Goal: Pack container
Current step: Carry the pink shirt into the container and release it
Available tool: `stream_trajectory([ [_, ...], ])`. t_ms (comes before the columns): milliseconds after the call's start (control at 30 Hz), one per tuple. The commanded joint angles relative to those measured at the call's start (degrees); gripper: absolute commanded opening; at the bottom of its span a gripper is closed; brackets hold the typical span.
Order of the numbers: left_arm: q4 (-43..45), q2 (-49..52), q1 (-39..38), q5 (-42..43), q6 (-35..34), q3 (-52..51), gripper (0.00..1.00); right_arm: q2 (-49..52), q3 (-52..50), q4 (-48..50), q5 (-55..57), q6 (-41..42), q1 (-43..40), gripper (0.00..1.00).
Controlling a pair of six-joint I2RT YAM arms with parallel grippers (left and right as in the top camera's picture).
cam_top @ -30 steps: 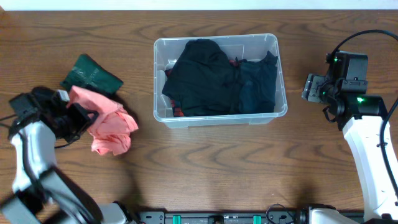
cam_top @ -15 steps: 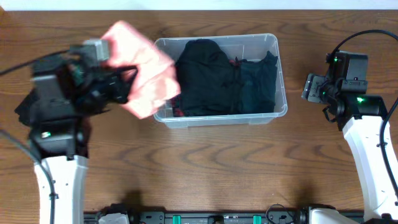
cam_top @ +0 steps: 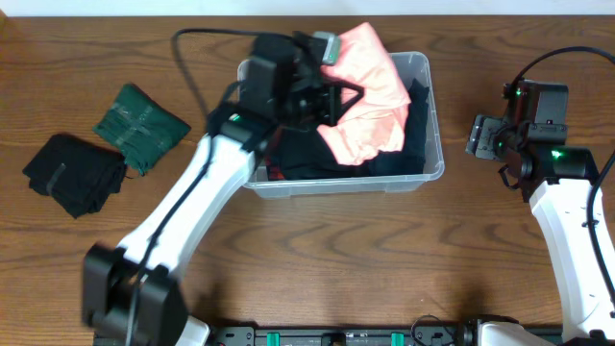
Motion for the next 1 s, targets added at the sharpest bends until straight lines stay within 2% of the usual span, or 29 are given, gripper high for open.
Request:
stream_trajectory([
  [0,0.3,4.1,-2.0,3.8,-1.6,6.5,0.06,-0.1,0.0,0.0,0.0,-0.5,-0.4,0.77],
  [300,-1.4,13.7,-5.0,4.6,-3.7,8.5,0.06,-0.1,0.0,0.0,0.0,-0.5,-0.4,0.76],
  [367,-1.7,15.4,-5.2,4.6,-3.7,8.5,0.08,-0.1,0.0,0.0,0.0,-0.5,-0.4,0.76],
  [400,-2.0,16.0,-5.2,4.6,-3.7,8.5,0.13,-0.1,0.0,0.0,0.0,-0.5,-0.4,0.76],
  [433,-2.4,16.7,-5.2,4.4,-3.7,8.5,0.29,-0.1,0.0,-0.1,0.0,-0.5,-0.4,0.76],
  [533,-3.8,17.3,-4.0,4.2,-3.2,8.5,0.98,-0.1,0.0,-0.3,0.0,-0.5,-0.4,0.76],
  [700,-7.9,14.3,0.5,4.1,0.1,9.6,0.98,-0.1,0.0,-0.5,0.0,-0.5,-0.4,0.76],
  [833,-11.9,8.2,5.5,4.1,1.8,9.9,0.98,-0.1,0.0,-0.5,0.0,-0.5,-0.4,0.76],
  [967,-19.3,0.4,11.0,0.3,8.0,9.9,0.98,-0.1,0.0,-0.5,0.0,-0.5,-0.4,0.75],
])
